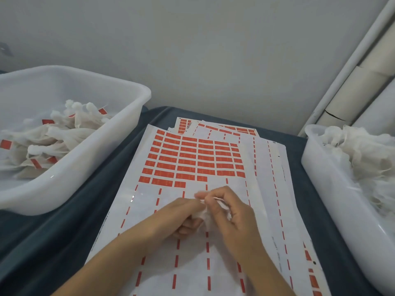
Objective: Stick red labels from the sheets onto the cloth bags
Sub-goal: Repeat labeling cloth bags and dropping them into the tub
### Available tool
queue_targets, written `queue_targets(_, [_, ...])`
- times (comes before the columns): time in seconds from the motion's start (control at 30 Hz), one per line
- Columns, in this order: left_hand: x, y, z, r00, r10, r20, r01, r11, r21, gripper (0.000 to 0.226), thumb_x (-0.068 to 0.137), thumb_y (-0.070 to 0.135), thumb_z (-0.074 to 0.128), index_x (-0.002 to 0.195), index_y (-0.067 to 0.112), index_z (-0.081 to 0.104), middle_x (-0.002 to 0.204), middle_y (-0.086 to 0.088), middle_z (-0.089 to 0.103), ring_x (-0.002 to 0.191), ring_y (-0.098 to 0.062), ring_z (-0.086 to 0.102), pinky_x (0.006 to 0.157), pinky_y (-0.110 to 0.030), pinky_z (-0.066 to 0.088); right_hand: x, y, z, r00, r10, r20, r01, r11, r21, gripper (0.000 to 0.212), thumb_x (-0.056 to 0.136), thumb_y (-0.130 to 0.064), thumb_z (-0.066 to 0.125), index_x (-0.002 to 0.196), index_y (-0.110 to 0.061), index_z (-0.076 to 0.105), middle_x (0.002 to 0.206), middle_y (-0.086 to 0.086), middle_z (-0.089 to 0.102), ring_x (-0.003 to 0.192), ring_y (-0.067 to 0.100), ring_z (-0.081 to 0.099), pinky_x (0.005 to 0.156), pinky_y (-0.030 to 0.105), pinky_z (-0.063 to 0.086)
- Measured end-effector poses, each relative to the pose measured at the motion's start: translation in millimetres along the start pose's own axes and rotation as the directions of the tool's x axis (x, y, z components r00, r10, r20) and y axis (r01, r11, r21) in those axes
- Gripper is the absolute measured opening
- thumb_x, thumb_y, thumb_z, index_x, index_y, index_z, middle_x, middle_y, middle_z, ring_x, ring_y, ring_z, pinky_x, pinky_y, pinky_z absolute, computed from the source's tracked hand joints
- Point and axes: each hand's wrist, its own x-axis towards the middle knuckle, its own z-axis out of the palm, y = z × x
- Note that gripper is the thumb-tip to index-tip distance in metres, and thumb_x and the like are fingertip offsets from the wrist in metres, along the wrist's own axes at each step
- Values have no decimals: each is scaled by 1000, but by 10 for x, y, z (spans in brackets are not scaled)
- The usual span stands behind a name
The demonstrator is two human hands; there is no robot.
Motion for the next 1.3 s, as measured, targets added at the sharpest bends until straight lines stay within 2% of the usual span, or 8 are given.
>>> queue_targets(0.17, [-64, -24, 23, 983, 181, -34, -177, 979, 99, 34, 82, 53, 51, 63, 26, 57, 50, 12, 52, 44, -1, 46, 49, -10, 37, 22, 52, 12, 992, 90, -93, -95, 994, -49, 10, 85, -40, 42, 85, -33, 49, 79, -23, 60, 86, -9, 58, 68, 1, 43])
queue_targets(0.33, [-80, -78, 63, 904, 404, -140, -334, 872, 358, 29, 85, 44, 53, 93, 17, 62, 80, 5, 63, 69, -3, 57, 64, -10, 45, 67, 106, -21, 959, 270, -86, -270, 963, 11, 5, 83, -41, 54, 84, -35, 53, 75, -28, 60, 82, -18, 56, 62, -1, 42])
queue_targets(0.47, [-107, -81, 82, 897, 426, -117, -376, 876, 303, 44, 71, 55, 49, 96, 22, 63, 89, 5, 66, 81, -9, 61, 76, -20, 53, 87, 99, -88, 916, 401, 7, -396, 901, 178, 46, 62, -54, 62, 103, -36, 52, 81, -14, 70, 80, -3, 65, 62, 8, 49])
queue_targets(0.63, [-90, -98, 77, 894, 423, -150, -369, 883, 291, 23, 79, 45, 54, 89, 26, 62, 78, 12, 64, 70, 1, 60, 64, -9, 47, 66, 62, -92, 915, 401, 53, -404, 903, 144, 29, 67, -52, 55, 84, -31, 66, 80, -24, 66, 81, -6, 61, 62, 4, 47])
queue_targets(0.83, [-93, -74, 16, 882, 432, -189, -399, 897, 191, 31, 74, 50, 54, 88, 24, 65, 73, 14, 66, 69, -1, 62, 61, -9, 47, 66, 29, -152, 915, 362, 175, -392, 902, 181, 33, 70, -49, 58, 95, -30, 68, 88, -22, 68, 88, -5, 61, 68, 4, 47])
queue_targets(0.93, [-107, -81, -23, 910, 391, -142, -380, 920, 94, 10, 89, 25, 55, 89, 22, 65, 63, 13, 62, 56, -1, 56, 56, -9, 43, 84, 18, -207, 914, 357, 193, -388, 908, 157, 41, 64, -43, 67, 102, -27, 69, 94, -15, 71, 91, 2, 64, 74, 11, 50])
queue_targets(1.17, [-109, -61, 26, 763, 577, -292, -469, 805, 364, 14, 88, 17, 55, 90, 27, 44, 64, 12, 65, 53, -3, 58, 51, -8, 43, 77, 6, -166, 892, 438, 108, -447, 892, 67, 22, 75, -39, 66, 94, -28, 68, 87, -17, 68, 83, -1, 62, 68, 7, 48])
queue_targets(1.3, [-143, -93, 32, 693, 647, -317, -466, 738, 487, 13, 82, 38, 46, 89, 31, 39, 79, 21, 58, 77, 1, 60, 62, -9, 47, 60, -21, -137, 796, 530, 292, -601, 752, 272, 22, 72, -44, 62, 88, -33, 73, 88, -15, 70, 88, 3, 64, 73, 14, 50])
